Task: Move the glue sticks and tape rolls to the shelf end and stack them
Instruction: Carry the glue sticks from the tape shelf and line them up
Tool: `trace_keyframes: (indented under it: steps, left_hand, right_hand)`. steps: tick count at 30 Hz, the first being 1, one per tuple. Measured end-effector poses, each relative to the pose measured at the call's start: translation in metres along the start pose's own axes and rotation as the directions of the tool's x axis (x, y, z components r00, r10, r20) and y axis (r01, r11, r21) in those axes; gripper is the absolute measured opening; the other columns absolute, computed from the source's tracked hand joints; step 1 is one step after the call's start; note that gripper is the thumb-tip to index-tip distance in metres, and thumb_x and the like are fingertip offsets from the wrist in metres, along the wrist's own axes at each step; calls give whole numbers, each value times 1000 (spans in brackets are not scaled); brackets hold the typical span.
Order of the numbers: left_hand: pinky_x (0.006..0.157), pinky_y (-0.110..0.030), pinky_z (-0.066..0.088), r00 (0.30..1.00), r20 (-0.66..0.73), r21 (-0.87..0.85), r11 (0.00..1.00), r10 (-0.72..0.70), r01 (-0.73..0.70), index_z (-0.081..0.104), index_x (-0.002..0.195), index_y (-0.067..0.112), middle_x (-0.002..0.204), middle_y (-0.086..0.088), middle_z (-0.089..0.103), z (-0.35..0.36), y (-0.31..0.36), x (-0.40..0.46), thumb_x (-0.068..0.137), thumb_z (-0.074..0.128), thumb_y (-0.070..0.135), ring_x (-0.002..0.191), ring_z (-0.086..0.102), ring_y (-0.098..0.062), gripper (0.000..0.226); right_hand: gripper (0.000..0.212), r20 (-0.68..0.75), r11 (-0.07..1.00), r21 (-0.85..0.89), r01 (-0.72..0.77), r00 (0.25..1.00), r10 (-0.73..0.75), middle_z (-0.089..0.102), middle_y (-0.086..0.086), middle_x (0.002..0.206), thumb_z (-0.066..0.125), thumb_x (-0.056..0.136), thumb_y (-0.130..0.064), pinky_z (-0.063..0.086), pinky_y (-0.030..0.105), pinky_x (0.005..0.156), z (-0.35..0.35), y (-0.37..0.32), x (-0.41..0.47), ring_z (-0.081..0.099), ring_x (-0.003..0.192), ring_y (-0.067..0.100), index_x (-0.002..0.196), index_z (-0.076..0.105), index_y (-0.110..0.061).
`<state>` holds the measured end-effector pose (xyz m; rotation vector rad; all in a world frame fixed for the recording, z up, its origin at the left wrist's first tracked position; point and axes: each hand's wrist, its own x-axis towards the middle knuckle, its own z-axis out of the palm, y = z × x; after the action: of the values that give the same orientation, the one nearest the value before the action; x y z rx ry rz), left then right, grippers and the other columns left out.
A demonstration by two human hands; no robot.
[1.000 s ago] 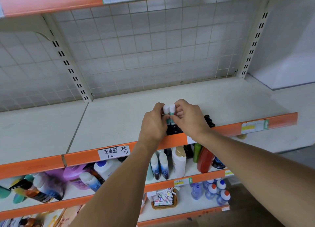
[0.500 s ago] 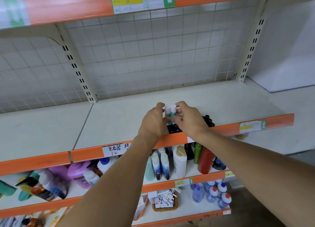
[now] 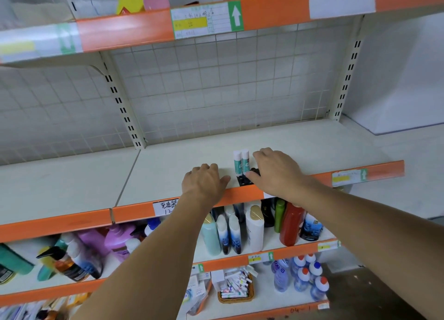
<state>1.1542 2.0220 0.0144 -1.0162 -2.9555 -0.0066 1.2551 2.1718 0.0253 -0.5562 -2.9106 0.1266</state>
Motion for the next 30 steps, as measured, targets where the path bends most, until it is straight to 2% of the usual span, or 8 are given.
trace_keyframes:
  steps: [4, 11, 18, 22, 27, 30]
  left_hand:
    - [99, -39, 39, 1000, -7, 51, 998, -22, 22, 47, 135, 15, 133, -7, 54, -8, -6, -9, 101, 25, 56, 122, 50, -27, 57]
    - [100, -39, 37, 996, -8, 81, 993, -85, 85, 47, 135, 16, 133, -6, 54, -19, -34, -26, 101, 22, 57, 122, 49, -26, 59]
    - [100, -39, 39, 978, 5, 100, 974, -207, 205, 49, 132, 17, 130, -6, 55, -20, -85, -50, 101, 23, 58, 120, 51, -26, 58]
    - [100, -40, 38, 955, 0, 88, 951, -296, 295, 49, 131, 17, 131, -7, 55, -21, -126, -68, 101, 23, 57, 121, 50, -26, 57]
    - [101, -41, 38, 913, 16, 90, 910, -408, 405, 49, 131, 16, 131, -8, 54, -25, -179, -94, 101, 23, 57, 121, 50, -27, 57]
    - [101, -42, 39, 886, 1, 62, 884, -464, 463, 49, 133, 16, 131, -8, 55, -26, -215, -113, 101, 23, 57, 120, 50, -28, 58]
  right_hand:
    - [50, -24, 997, -36, 75, 997, -76, 53, 8, 125, 47, 97, -49, 38, 35, 94, -13, -14, -2, 52, 115, 28, 131, 52, -12]
    - [51, 16, 979, -51, 197, 980, -197, 47, 9, 139, 44, 100, -48, 28, 39, 113, -22, -59, -4, 44, 130, 28, 135, 48, -12]
    - [48, 76, 951, -21, 307, 949, -305, 51, 10, 134, 42, 100, -47, 35, 38, 105, -10, -109, 2, 48, 126, 28, 133, 50, -12]
    - [46, 133, 931, 12, 366, 922, -364, 53, 9, 128, 40, 101, -49, 39, 38, 96, 0, -147, 10, 51, 119, 30, 124, 53, -12]
    - [54, 168, 893, 58, 446, 878, -449, 53, 9, 133, 37, 100, -54, 39, 40, 99, 10, -207, 18, 50, 122, 30, 135, 50, -15]
    - [53, 178, 865, 71, 496, 847, -500, 54, 10, 131, 37, 99, -55, 40, 40, 95, 14, -251, 21, 52, 120, 30, 131, 53, -15]
